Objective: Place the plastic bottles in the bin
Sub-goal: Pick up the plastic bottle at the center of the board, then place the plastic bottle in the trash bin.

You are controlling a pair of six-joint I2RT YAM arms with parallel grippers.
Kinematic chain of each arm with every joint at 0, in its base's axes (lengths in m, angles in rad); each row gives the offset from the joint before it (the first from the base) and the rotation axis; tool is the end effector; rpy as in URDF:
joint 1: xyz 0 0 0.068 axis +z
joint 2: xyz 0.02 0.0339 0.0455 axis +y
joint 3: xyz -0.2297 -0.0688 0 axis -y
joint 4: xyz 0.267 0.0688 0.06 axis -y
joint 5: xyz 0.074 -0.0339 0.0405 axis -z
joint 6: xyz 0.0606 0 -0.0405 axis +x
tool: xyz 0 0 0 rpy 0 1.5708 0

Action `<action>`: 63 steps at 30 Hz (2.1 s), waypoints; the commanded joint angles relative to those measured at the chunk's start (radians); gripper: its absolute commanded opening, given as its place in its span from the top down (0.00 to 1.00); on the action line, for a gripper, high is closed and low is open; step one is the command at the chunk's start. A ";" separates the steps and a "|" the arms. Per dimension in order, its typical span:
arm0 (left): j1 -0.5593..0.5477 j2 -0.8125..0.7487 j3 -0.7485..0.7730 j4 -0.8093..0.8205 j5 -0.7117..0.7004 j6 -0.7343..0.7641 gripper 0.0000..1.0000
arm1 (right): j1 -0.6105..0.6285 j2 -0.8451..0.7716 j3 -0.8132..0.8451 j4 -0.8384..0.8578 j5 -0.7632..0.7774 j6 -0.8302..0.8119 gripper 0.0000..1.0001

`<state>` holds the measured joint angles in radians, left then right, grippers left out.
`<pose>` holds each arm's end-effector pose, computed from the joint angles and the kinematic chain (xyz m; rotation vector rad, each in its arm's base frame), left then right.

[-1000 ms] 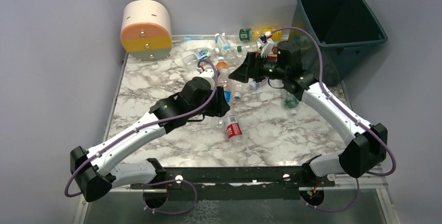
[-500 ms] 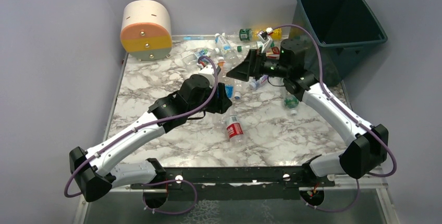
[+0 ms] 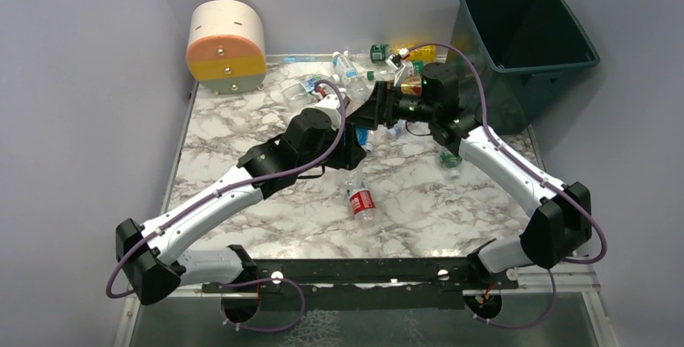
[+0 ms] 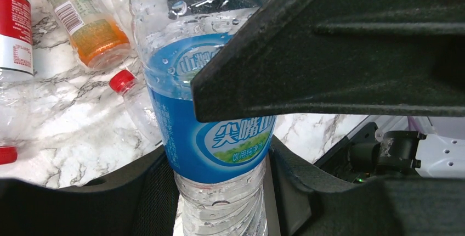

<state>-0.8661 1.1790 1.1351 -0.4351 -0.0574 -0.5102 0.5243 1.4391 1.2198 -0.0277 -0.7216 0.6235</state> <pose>0.2106 -0.2423 0.3120 0.3428 2.1176 -0.7799 0.3084 0.2246 0.3125 -0.4707 1.9545 1.4270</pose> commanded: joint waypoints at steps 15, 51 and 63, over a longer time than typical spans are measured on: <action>0.000 0.024 0.037 0.025 0.025 0.019 0.40 | 0.011 0.016 0.007 0.020 -0.017 -0.013 0.47; 0.010 -0.195 0.040 -0.069 -0.052 0.076 0.01 | -0.361 0.231 0.932 -0.390 0.523 -0.329 0.47; 0.010 -0.204 -0.032 -0.032 -0.001 0.056 0.01 | -0.378 0.056 0.681 0.017 1.022 -0.505 0.47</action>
<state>-0.8585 0.9985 1.1229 -0.5014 -0.0914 -0.4477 0.1558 1.5631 1.9476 -0.2260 0.0914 0.2035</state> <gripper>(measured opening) 0.991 0.546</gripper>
